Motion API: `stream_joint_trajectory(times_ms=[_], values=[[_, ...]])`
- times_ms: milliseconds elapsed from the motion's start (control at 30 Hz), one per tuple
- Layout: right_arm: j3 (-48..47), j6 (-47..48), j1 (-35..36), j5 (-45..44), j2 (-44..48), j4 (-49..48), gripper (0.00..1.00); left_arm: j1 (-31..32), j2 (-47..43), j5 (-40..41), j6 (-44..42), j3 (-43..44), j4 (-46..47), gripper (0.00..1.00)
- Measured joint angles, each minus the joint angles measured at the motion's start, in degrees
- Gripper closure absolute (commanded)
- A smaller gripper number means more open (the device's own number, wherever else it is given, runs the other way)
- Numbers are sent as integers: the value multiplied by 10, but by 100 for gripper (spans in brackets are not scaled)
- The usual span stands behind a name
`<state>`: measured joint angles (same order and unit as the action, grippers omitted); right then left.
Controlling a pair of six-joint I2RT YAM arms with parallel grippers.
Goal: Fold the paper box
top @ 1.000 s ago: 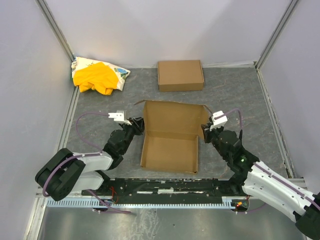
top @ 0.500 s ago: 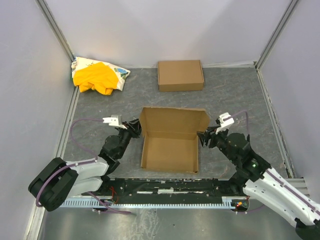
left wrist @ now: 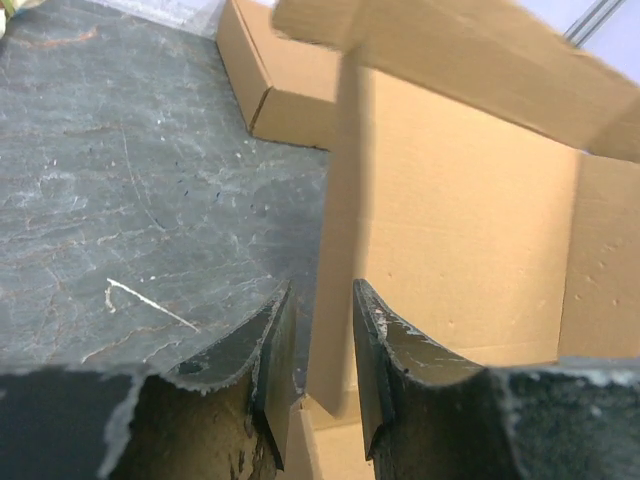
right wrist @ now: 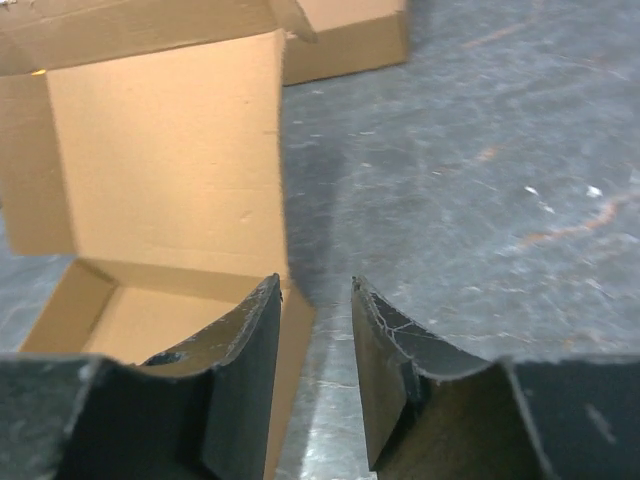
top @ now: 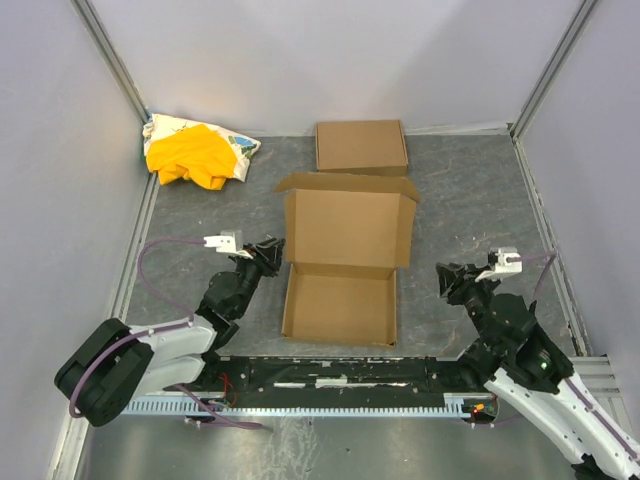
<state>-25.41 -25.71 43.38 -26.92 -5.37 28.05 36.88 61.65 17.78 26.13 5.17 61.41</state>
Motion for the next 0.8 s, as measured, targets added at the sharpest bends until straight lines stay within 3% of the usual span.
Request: stream_joint_trajectory(times_ms=[100, 200, 333, 467, 633, 800], values=[[12, -22, 0, -70, -41, -3, 52, 0, 20, -2, 0, 0, 2, 64], [11, -47, 0, -120, -157, -23, 42, 0, 40, -3, 0, 2, 4, 65], [-38, -59, -1, -123, -330, -31, 30, 0, 38, 5, 0, 15, -7, 68], [-168, -62, -23, -98, -469, -21, 26, 0, 7, 35, 3, 100, -146, 64], [-328, -90, -143, 14, -616, -16, 29, -5, 40, 65, 5, 323, -376, 60], [-308, -133, -203, 69, -665, -14, 48, -75, 146, 31, 24, 517, -560, 61]])
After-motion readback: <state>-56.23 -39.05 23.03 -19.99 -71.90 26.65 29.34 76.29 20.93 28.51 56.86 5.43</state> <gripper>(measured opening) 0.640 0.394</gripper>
